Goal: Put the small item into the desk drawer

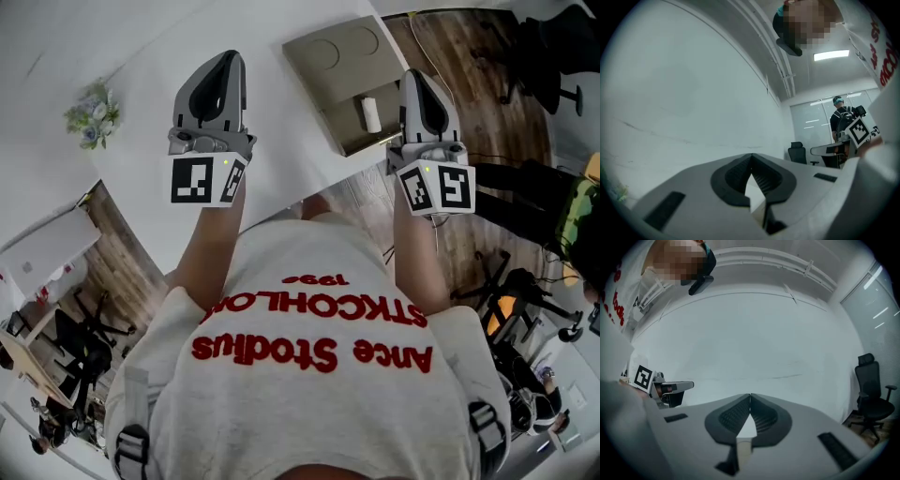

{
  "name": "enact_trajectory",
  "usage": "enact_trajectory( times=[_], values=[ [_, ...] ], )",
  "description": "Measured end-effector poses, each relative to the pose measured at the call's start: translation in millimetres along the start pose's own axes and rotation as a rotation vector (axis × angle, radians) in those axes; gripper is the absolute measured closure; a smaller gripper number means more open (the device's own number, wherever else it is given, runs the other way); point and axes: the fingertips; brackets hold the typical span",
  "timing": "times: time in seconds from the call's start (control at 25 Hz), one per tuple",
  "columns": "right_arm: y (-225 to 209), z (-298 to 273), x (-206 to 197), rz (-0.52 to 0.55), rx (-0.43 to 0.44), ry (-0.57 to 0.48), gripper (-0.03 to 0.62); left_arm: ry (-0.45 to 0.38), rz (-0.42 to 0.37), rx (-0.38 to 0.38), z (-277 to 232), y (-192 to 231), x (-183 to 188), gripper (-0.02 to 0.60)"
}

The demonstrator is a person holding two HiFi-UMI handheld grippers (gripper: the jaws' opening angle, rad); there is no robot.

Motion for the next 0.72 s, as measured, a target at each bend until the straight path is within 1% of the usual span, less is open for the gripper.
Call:
enact_trajectory(
  times=[0.2, 0.44, 0.72],
  values=[
    [26, -22, 14, 0.013, 0.089, -0.033, 0.588, -0.030, -0.024, 0.087, 21, 29, 13, 0.575],
    [87, -55, 23, 0.028, 0.234, -0.068, 0.588, -0.071, -0.071, 0.234, 72, 86, 32, 0.575],
    [147, -94, 36, 0.024, 0.416, -0.099, 0.589, -0.088, -0.118, 0.418, 128, 134, 50, 0.575]
  ],
)
Point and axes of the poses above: the fingertips, and each gripper's own axes: z backward along the fingers, y to its left, x out of its top, and after that the axes turned 7 degrees about x, right-handed
